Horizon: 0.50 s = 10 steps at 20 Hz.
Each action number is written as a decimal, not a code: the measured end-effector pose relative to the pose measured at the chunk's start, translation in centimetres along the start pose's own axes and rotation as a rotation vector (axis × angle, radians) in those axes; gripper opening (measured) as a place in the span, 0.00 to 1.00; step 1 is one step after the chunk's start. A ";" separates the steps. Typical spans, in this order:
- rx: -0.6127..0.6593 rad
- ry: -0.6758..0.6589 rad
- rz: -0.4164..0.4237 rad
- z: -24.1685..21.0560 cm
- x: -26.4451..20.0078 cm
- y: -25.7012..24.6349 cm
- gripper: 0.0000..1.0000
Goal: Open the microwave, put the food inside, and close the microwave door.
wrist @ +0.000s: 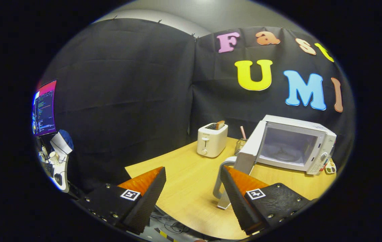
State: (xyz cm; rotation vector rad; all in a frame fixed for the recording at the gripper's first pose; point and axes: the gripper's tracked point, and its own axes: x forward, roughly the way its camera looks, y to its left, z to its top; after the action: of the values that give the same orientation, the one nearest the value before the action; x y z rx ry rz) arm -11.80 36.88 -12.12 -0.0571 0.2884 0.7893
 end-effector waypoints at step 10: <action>0.074 0.010 -0.273 1.1 -3.4 -11.9 0.99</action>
State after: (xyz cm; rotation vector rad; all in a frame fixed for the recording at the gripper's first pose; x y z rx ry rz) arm -5.41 26.34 -10.75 -0.0299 0.3120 0.5071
